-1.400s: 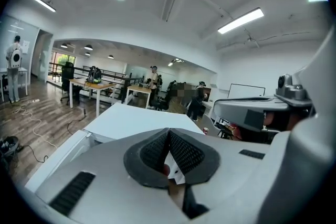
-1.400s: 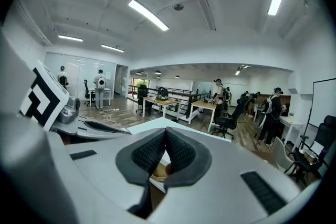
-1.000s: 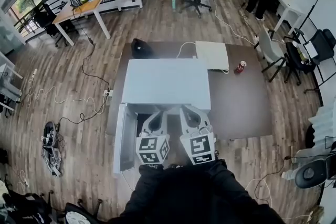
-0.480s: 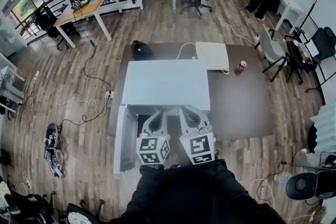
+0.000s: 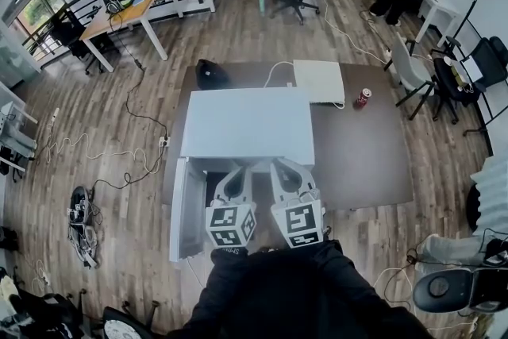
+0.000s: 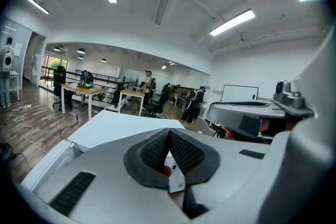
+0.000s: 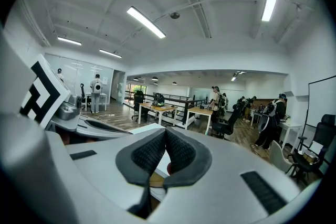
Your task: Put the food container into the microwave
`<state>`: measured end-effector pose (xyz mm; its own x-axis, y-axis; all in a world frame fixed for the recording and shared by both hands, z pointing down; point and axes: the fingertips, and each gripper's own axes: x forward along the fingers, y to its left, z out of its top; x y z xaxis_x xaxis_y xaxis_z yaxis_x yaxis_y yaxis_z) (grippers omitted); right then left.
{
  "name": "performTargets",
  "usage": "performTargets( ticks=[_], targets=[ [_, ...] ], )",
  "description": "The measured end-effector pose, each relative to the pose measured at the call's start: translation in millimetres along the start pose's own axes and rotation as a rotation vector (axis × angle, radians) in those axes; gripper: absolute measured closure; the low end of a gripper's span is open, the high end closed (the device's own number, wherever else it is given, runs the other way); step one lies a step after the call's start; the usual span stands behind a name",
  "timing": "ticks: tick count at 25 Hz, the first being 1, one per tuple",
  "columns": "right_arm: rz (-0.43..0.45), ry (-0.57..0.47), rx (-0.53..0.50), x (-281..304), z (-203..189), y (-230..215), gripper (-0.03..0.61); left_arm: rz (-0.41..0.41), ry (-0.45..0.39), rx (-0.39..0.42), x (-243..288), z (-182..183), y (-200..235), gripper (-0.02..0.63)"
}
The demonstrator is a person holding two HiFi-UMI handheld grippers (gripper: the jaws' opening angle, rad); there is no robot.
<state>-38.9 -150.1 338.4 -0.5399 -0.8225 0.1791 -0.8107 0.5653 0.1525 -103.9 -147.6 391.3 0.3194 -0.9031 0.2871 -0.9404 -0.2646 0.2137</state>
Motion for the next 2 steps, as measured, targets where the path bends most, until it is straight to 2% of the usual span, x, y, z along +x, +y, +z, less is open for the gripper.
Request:
performTargets(
  ticks=[2],
  targets=[
    [0.000, 0.001, 0.000, 0.7, -0.1, -0.3, 0.554, 0.000, 0.001, 0.000, 1.2, 0.1, -0.4, 0.581]
  ],
)
